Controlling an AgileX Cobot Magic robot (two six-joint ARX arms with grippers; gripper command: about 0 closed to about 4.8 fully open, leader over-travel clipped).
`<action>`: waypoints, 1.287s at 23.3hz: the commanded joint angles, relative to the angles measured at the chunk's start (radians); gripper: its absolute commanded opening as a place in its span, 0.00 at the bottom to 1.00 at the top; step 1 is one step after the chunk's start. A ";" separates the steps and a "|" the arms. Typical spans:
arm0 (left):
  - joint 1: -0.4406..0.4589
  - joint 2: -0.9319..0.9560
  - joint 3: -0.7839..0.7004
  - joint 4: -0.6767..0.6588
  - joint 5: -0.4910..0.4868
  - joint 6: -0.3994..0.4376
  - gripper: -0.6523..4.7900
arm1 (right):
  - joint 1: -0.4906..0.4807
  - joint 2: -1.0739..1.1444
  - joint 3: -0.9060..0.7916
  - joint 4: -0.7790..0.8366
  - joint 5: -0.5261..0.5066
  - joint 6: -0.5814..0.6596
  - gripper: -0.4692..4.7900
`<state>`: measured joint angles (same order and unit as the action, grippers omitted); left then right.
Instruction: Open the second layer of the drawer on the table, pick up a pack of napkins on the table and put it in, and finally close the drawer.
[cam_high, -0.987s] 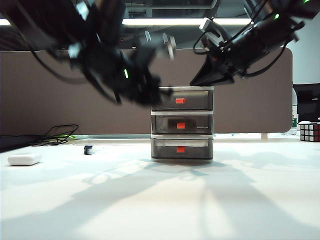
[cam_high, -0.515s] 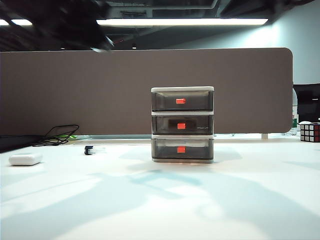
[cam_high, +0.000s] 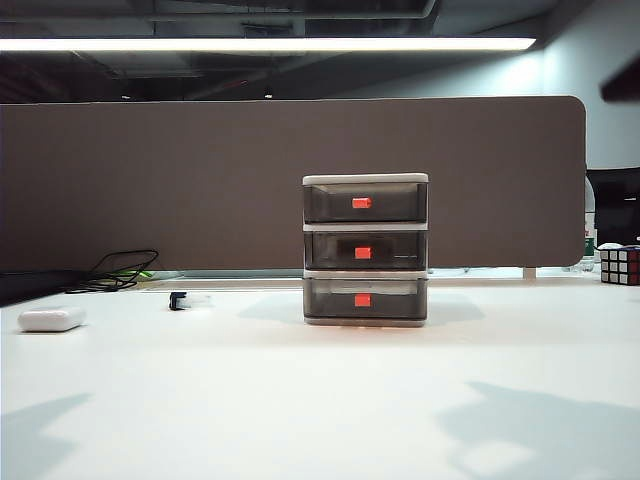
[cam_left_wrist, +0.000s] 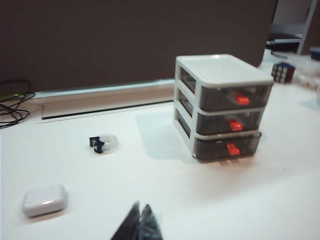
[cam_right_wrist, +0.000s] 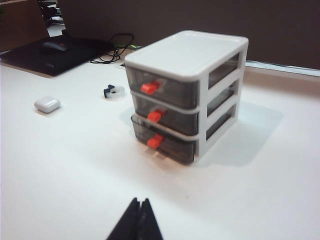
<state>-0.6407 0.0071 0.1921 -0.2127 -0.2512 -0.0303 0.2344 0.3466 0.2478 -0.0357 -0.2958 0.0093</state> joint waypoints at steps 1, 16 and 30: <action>-0.002 0.003 -0.016 -0.018 -0.041 -0.032 0.11 | 0.001 -0.114 -0.076 0.013 0.026 0.018 0.08; 0.074 -0.005 -0.185 0.144 -0.119 0.054 0.11 | -0.043 -0.347 -0.247 -0.035 0.188 0.039 0.08; 0.740 -0.005 -0.185 0.191 0.345 -0.090 0.11 | -0.180 -0.347 -0.247 -0.013 0.163 0.040 0.08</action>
<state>0.0986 0.0017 0.0010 -0.0216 0.0891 -0.1104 0.0509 0.0013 0.0071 -0.0658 -0.1322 0.0521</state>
